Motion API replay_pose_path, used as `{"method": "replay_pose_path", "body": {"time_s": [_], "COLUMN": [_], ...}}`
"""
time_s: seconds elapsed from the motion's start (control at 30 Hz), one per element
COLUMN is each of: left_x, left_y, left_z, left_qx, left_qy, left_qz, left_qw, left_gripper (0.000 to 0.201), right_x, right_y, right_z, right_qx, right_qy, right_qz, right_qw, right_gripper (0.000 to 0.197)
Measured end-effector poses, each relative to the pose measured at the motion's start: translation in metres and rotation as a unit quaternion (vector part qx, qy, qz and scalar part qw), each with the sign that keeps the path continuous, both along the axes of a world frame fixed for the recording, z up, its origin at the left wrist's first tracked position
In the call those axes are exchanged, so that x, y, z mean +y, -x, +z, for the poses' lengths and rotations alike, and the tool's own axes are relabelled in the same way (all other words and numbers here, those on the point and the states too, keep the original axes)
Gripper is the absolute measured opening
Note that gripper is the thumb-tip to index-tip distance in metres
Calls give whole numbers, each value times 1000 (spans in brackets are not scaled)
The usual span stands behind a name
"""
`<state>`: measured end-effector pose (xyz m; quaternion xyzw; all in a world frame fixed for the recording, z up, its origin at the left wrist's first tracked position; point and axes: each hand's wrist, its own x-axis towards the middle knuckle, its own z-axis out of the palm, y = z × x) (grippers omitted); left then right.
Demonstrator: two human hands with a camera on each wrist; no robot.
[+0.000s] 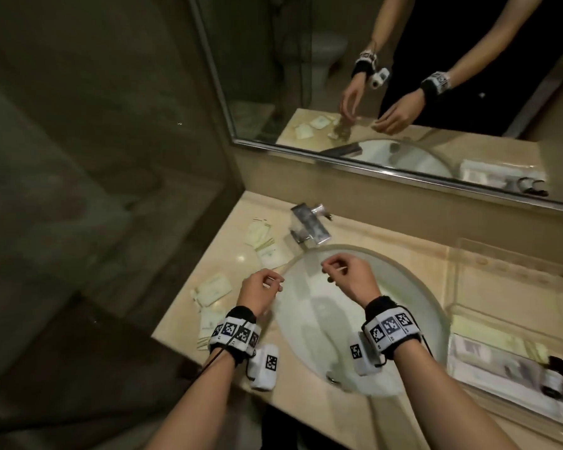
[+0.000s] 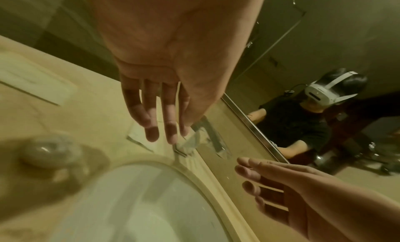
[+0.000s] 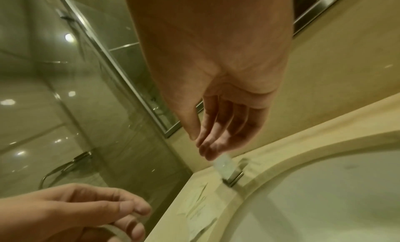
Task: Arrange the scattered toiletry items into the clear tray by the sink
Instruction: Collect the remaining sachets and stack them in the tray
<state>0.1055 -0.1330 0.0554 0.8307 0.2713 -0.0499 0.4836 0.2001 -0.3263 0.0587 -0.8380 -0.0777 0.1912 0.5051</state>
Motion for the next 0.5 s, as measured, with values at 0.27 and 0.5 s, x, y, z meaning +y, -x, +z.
{"method": "replay_pose_path", "body": {"time_s": [0.27,0.5], "left_x": [122,171], "left_y": [29,30], "left_z": [-42,-83], "left_qx": [49,71], "left_qy": [-35,-110], "left_qz": [68,64], "left_qw": [996,989], "left_gripper": [14,47], "right_x": [121,169], "right_y": [1,-16], "right_z": [-48,-94], "right_qx": [24,39], "right_qy": [76,201], "right_qz": [26,-30], "right_qw": [996,978], "right_gripper": [19,56]}}
